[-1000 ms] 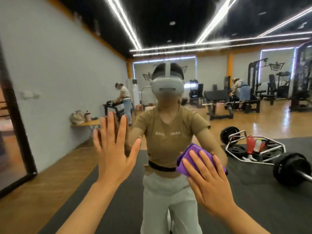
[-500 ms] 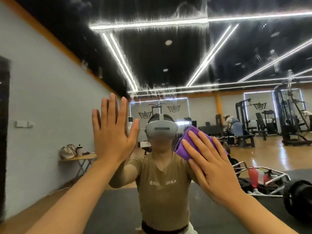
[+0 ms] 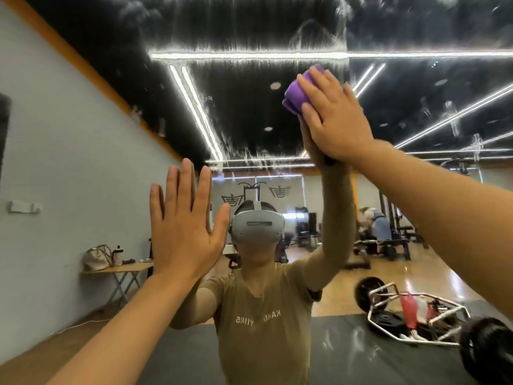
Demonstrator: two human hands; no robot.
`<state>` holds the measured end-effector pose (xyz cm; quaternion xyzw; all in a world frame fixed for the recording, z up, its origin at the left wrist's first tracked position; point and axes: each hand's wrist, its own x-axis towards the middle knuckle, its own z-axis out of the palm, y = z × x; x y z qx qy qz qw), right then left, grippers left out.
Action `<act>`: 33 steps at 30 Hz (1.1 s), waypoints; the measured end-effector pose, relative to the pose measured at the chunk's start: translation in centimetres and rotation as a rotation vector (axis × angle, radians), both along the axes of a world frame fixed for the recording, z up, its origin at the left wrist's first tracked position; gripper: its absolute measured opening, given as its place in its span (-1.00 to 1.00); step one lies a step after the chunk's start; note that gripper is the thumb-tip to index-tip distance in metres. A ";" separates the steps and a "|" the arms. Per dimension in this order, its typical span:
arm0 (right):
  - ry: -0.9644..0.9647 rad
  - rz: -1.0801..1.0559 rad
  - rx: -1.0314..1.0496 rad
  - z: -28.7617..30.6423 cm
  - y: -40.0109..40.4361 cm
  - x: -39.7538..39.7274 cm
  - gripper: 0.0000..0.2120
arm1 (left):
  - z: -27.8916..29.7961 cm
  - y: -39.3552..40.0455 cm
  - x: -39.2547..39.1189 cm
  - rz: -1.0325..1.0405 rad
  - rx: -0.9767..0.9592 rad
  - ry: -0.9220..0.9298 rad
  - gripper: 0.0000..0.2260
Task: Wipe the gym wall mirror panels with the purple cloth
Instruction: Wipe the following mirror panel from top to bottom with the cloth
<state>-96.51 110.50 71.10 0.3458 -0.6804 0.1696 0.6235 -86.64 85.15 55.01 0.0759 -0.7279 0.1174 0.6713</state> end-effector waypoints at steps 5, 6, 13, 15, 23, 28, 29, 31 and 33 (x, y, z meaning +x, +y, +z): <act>0.056 0.041 0.035 -2.7 -0.7 0.5 -0.47 | 0.0 -0.1 0.0 0.006 -0.003 0.013 -0.36; 0.094 0.045 0.100 -5.3 -0.7 0.6 -0.47 | 0.0 -0.1 -0.1 0.002 -0.004 0.017 -0.36; 0.260 -0.109 0.559 -25.5 1.4 -0.2 -0.41 | -0.1 0.1 -0.2 -0.010 -0.009 0.031 -0.36; 0.279 -0.117 0.634 -26.6 1.8 -0.3 -0.42 | -0.1 0.1 -0.2 -0.004 -0.008 0.029 -0.36; 0.326 -0.024 0.673 -14.6 0.3 -0.2 -0.52 | -0.1 0.1 -0.2 -0.020 -0.008 0.033 -0.36; 0.133 -0.030 0.292 -0.1 -1.7 0.6 -0.46 | -0.2 -0.1 -0.2 -0.031 -0.009 0.036 -0.37; 0.113 -0.034 0.235 1.5 -2.0 0.7 -0.45 | -0.2 -0.1 -0.2 -0.033 -0.010 0.038 -0.37; 0.106 -0.032 0.164 2.9 -2.6 0.7 -0.44 | -0.2 -0.2 -0.2 -0.037 -0.011 0.039 -0.38; 0.110 -0.010 0.149 2.3 -3.1 0.9 -0.44 | -0.1 -0.2 -0.2 -0.048 -0.012 0.049 -0.38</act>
